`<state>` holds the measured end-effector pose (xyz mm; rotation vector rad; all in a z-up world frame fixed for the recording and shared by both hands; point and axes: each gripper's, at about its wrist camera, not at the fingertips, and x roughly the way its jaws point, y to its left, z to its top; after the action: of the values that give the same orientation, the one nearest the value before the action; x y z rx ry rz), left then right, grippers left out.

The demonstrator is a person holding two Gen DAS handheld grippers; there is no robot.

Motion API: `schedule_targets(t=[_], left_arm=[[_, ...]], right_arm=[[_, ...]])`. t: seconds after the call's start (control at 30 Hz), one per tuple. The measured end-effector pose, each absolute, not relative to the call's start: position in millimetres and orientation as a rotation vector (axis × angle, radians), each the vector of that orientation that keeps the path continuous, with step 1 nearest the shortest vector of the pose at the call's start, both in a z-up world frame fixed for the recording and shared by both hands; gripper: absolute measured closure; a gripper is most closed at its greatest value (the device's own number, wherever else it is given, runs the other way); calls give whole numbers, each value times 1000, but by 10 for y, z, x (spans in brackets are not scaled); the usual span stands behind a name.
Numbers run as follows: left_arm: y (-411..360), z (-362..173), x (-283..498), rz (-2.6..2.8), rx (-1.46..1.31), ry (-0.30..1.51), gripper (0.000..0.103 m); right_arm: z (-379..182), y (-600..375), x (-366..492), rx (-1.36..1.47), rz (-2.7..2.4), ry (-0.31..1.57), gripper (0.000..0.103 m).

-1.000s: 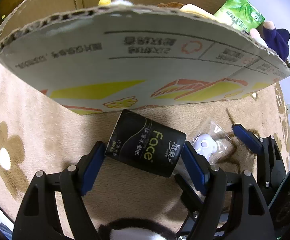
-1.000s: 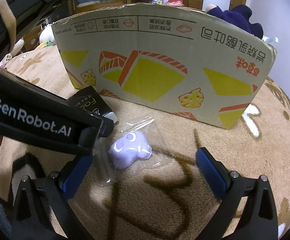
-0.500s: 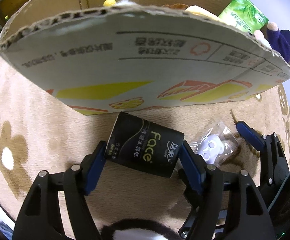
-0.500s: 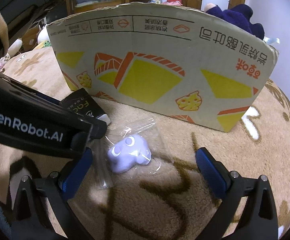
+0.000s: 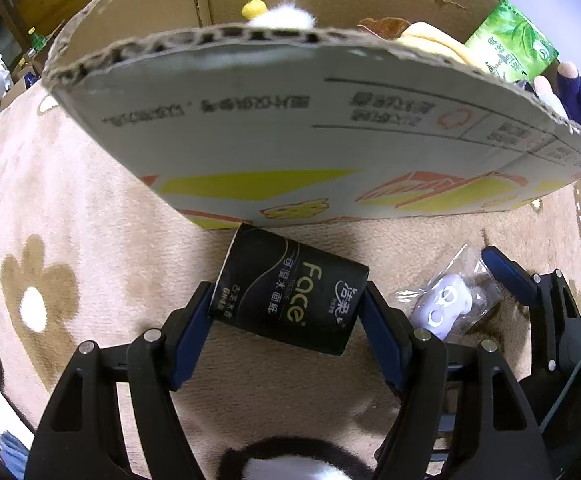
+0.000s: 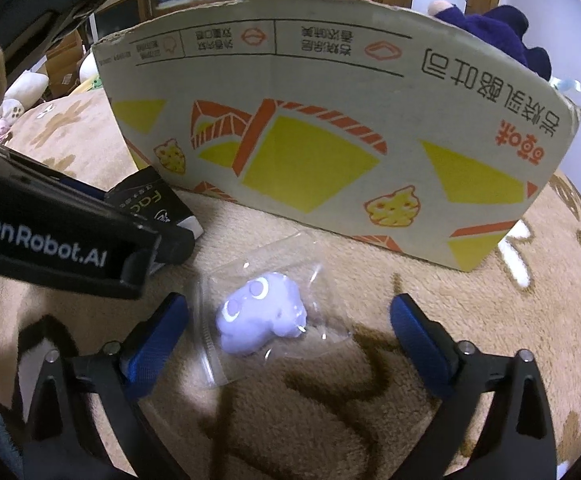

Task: Organize soft objects
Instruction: 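Grasp the black Face tissue pack with the left tool while the right tool grasps the clear bag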

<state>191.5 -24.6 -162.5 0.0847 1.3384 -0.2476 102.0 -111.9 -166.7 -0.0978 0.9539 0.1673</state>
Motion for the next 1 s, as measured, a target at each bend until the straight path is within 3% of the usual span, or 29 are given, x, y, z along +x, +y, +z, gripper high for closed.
schedule_targets(t=[0.2,0.3,0.5,0.9,1.0], left_arm=[[-159,-1574,1876,-239,43,1320,32],[-98,-1549,1859,-220,34,1315,32],[-22,-1529,1794,-198,51,1318,32],[24,-1534,1802,-186,28,1312,32],[36,-1497,1808,-185,17,1306,32]], right_arm=[[-1621,-1026,982,-92,201,941,29],[-1593,-957,965,-88,206,942,32],[-1630,-1010,1040,-56,220,956,30],[-1635,-1029,920,-51,142,988,7],[-1638,-1068,896,-16,156,988,7]])
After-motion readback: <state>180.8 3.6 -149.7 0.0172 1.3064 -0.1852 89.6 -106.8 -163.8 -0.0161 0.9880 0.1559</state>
